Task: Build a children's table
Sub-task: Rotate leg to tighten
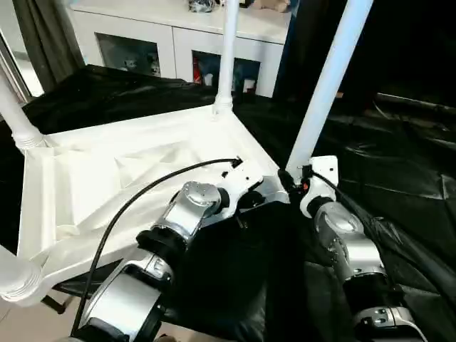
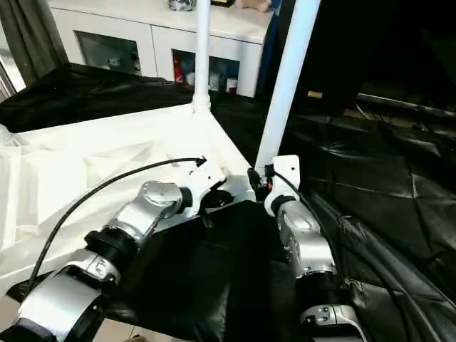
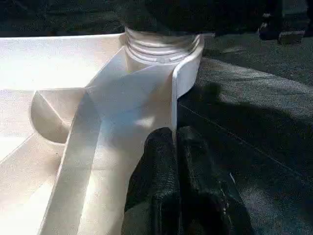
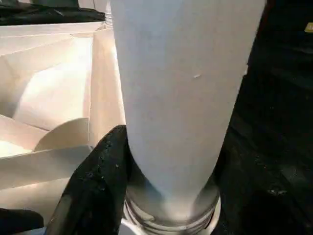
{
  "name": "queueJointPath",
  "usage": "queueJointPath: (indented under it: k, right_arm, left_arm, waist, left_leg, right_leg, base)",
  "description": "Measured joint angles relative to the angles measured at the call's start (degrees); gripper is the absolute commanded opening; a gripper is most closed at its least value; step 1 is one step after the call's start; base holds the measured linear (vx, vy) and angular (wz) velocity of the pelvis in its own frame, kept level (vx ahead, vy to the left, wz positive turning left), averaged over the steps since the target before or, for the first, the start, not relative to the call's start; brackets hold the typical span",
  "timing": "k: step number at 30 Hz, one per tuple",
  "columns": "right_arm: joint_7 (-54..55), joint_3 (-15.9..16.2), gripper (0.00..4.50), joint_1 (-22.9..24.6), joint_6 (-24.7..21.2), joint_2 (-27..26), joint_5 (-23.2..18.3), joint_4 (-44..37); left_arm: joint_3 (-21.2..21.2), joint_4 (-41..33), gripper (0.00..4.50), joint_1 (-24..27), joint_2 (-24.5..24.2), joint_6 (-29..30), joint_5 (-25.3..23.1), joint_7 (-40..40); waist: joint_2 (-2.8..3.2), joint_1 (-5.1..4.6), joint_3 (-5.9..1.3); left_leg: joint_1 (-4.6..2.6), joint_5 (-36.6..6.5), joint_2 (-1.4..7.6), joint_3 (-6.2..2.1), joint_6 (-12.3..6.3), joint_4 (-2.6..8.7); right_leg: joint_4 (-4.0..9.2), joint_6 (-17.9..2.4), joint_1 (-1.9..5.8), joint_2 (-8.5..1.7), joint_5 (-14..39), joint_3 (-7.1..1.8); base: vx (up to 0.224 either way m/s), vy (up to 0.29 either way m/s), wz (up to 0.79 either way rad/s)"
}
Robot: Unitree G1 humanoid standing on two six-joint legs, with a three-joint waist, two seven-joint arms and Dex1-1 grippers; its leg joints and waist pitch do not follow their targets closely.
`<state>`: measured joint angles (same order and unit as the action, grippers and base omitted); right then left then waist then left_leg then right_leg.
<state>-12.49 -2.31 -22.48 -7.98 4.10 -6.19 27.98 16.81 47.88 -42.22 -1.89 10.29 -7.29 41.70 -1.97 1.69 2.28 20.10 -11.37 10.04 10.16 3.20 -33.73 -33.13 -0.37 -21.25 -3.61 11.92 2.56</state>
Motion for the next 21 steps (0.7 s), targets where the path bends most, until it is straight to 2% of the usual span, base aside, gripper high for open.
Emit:
queueJointPath:
  k: [2, 5, 6, 8, 12, 17, 21]
  right_arm:
    - [-0.3, 0.27, 3.08, 0.16, -0.11, 0.11, 0.01, -0.39]
    - [-5.83, 1.74, 3.08, 1.43, -0.83, 3.16, -0.11, -2.84]
    - [-10.06, 2.84, 3.08, 2.27, -1.37, 5.02, -0.56, -4.26]
    - [-14.29, 2.95, 3.08, 2.69, -1.77, 6.73, -1.1, -5.3]
    - [-26.22, 4.35, 3.08, 4.63, -1.99, 13.58, -4.25, -8.67]
    - [-35.45, 5.42, 3.08, 5.09, -2.02, 17.8, -6.42, -10.48]
    - [-42.21, 6.98, 3.08, 5.94, -2.51, 21.03, -7.67, -13.01]
  left_arm:
    - [0.08, 0.0, 0.0, -0.05, -0.14, -0.09, 0.01, 0.4]
    - [0.58, -0.78, 0.0, 0.0, -2.31, -1.16, 0.09, 4.19]
    - [0.65, -1.13, 0.0, 0.22, -3.52, -2.09, 0.48, 6.49]
    - [0.63, -1.99, 0.0, 0.6, -4.63, -2.67, 0.92, 8.7]
    - [0.96, -4.46, 0.0, 1.69, -8.51, -4.5, 2.33, 15.39]
    - [1.13, -7.28, 0.0, 3.25, -12.8, -7.88, 3.81, 23.12]
    - [1.79, -10.16, 0.0, 4.53, -15.07, -7.98, 5.01, 28.56]
  waist:
    - [0.0, -0.03, 0.0]
    - [0.02, -0.03, 0.03]
    - [0.03, -0.04, 0.07]
    - [-0.01, -0.02, 0.09]
    - [0.03, 0.28, 0.1]
    - [0.23, 0.33, 0.19]
    - [0.22, 0.56, 0.19]
  left_leg:
    - [0.02, 0.0, -0.03, 0.03, 0.0, 0.0]
    - [0.01, 0.0, -0.04, 0.04, -0.01, 0.09]
    - [0.06, 0.0, -0.04, 0.04, -0.01, 0.19]
    - [0.13, 0.01, 0.0, 0.04, -0.03, 0.2]
    - [0.25, 0.03, 0.09, 0.05, -0.02, 0.64]
    - [0.59, 0.3, 0.3, 0.12, -0.42, 0.76]
    - [0.91, 0.22, 0.29, 0.22, -0.54, 0.66]
  right_leg:
    - [0.03, -0.02, 0.11, -0.01, -0.01, -0.05]
    - [0.02, -0.01, 0.06, -0.01, -0.05, -0.06]
    - [0.01, -0.04, -0.02, -0.01, -0.17, -0.06]
    - [-0.02, -0.04, -0.16, 0.0, -0.76, -0.03]
    - [-0.08, -0.13, -0.48, 0.1, -1.35, 0.02]
    - [-0.31, -0.32, -0.94, 0.28, -1.02, 0.11]
    - [-0.33, -0.43, -1.19, 0.22, -0.93, 0.08]
  base:
    - [0.0, 0.0, 0.0]
    - [0.0, 0.0, 0.0]
    - [0.0, 0.0, 0.0]
    - [0.0, 0.0, 0.0]
    - [0.027, -0.016, 0.01]
    - [0.01, -0.007, 0.0]
    - [0.0, 0.0, 0.0]
